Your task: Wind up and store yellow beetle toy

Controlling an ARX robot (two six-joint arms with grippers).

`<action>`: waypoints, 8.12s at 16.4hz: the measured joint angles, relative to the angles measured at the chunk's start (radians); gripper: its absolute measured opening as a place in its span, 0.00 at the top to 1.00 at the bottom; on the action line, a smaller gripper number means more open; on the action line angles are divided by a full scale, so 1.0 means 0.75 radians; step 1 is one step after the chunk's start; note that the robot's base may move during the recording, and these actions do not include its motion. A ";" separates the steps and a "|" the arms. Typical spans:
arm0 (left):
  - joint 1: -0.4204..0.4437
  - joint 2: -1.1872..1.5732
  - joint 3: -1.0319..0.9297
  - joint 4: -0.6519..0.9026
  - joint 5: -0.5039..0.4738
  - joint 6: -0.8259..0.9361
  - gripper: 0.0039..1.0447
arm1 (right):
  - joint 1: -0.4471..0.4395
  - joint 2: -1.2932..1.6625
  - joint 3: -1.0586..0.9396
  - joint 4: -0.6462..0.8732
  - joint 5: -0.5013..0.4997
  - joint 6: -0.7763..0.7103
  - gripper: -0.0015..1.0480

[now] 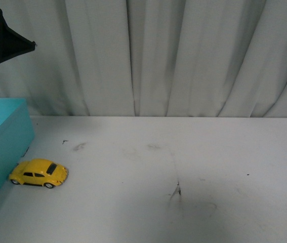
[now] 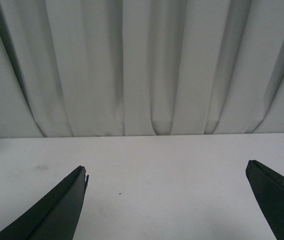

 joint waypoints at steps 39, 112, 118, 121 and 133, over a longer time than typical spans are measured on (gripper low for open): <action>-0.287 0.722 0.555 -1.190 -0.590 1.813 0.59 | 0.000 0.000 0.000 0.000 0.000 0.000 0.06; -0.140 -1.640 -1.341 0.301 -0.595 -0.380 0.99 | 0.000 0.000 0.000 0.000 -0.001 0.000 0.06; -0.140 -1.831 -1.384 0.168 -0.594 -0.380 0.99 | 0.000 0.000 0.000 0.000 -0.001 0.000 0.06; -0.140 -1.919 -1.384 0.085 -0.595 -0.380 0.99 | 0.000 0.000 0.000 0.000 -0.001 0.000 0.06; -0.142 -2.216 -1.383 -0.225 -0.595 -0.380 0.99 | 0.000 -0.001 0.000 0.000 -0.001 0.000 0.06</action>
